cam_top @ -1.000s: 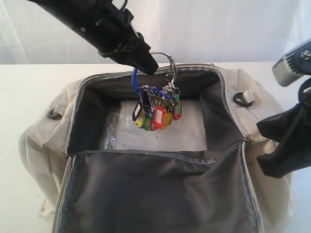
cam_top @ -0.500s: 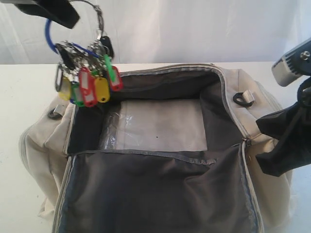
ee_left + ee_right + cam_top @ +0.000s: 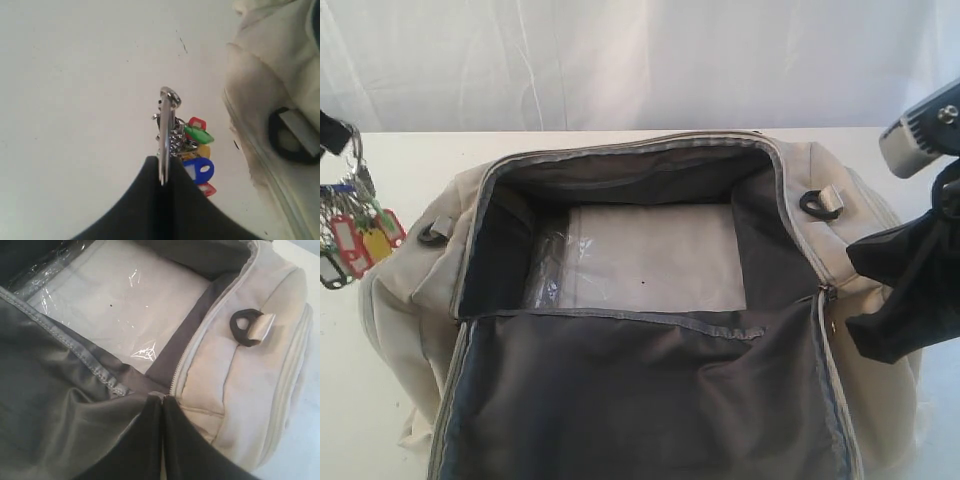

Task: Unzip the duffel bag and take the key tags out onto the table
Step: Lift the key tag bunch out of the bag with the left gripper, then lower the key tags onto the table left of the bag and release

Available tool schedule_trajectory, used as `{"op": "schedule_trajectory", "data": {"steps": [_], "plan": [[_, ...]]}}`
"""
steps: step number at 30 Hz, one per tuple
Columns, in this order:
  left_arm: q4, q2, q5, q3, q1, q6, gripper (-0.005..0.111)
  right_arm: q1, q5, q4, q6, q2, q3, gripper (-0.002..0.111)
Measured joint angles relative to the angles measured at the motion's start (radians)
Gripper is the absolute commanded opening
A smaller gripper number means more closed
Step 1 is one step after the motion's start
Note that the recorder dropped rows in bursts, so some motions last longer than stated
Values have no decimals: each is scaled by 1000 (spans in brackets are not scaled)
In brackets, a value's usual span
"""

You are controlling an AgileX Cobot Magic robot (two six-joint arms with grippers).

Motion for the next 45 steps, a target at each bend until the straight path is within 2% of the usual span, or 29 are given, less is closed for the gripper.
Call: {"op": "schedule_trajectory", "data": {"steps": [6, 17, 19, 24, 26, 28, 35, 41, 45], "plan": [[-12, 123, -131, 82, 0, -80, 0, 0, -19, 0, 2, 0, 18, 0], [-154, 251, -195, 89, 0, -95, 2, 0, -28, 0, 2, 0, 20, 0], [-173, 255, -196, 89, 0, -90, 8, 0, -28, 0, 2, 0, 20, 0], [-244, 255, -194, 89, 0, -32, 40, 0, -28, 0, 2, 0, 20, 0], [-271, 255, -190, 89, 0, -14, 48, 0, -28, 0, 2, 0, 20, 0], [-297, 255, -181, 89, 0, 9, 51, 0, -28, 0, 2, 0, 20, 0], [-326, 211, -79, 28, 2, 39, 52, 0, -28, 0, 2, 0, 20, 0], [-345, 77, 57, -73, 0, 54, 51, 0, -30, 0, 2, 0, 20, 0], [-345, -44, 146, -89, 0, 56, 47, 0, -30, 0, 2, 0, 20, 0]]}}
